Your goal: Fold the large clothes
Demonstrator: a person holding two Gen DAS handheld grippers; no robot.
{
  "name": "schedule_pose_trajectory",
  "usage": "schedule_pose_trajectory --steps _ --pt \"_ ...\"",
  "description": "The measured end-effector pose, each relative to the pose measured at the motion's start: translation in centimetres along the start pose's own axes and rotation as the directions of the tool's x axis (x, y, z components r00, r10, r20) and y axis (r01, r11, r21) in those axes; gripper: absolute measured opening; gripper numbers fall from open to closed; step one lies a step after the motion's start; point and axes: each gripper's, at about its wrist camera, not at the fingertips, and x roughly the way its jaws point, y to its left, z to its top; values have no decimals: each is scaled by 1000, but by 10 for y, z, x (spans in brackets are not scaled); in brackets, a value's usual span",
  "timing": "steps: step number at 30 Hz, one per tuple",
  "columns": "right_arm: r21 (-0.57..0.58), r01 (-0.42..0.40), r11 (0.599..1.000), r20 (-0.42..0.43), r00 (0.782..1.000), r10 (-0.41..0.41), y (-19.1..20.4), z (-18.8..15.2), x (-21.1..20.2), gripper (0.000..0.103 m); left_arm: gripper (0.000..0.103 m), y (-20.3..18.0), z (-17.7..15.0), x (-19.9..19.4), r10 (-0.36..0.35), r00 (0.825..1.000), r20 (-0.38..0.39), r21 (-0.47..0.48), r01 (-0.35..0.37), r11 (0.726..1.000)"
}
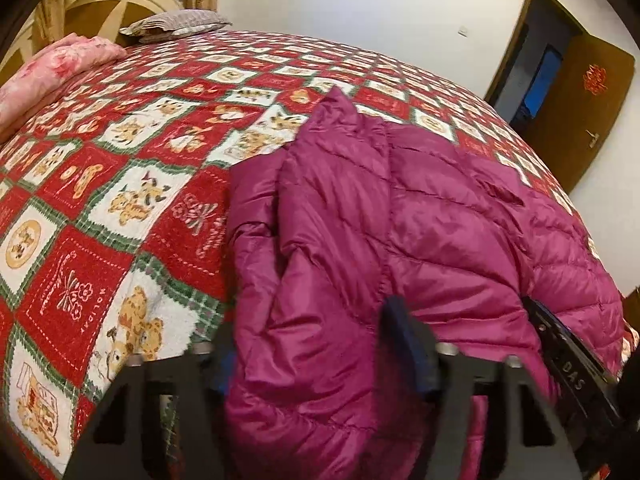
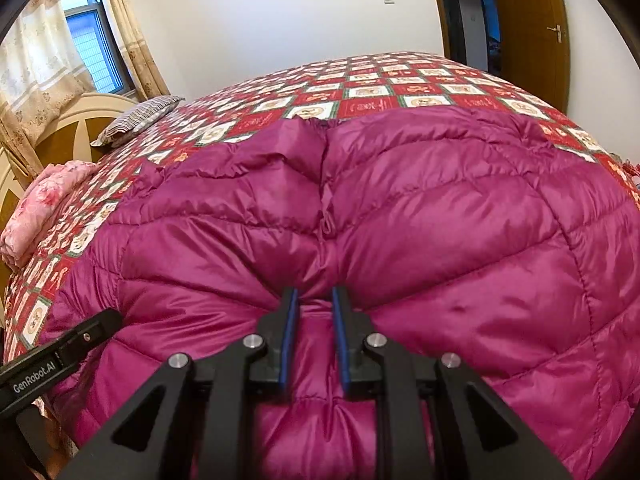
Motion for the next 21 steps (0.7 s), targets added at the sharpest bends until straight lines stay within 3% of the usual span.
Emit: schedule_pose_trajectory --steps 4,7,14,19,21 --pt "1 -1 1000 0 1000 1 0 0 0 19 24 -5 3 -9 7 1000 15 19 -7 1000" --pt "0 0 1000 -1 1000 0 1 0 0 19 15 -8 6 -15 -10 1000 25 25 10 1000" --pt "22 -8 1000 -15 1000 8 -2 2 -1 19 11 -8 20 -42 -155 985 73 -20 157 987" --pt "108 -44 993 -48 998 50 -12 7 0 19 9 -11 31 -63 -289 949 123 -31 294 955" --pt "155 -73 985 -57 995 83 -17 7 -1 19 9 -13 36 -75 -350 924 150 -15 357 934"
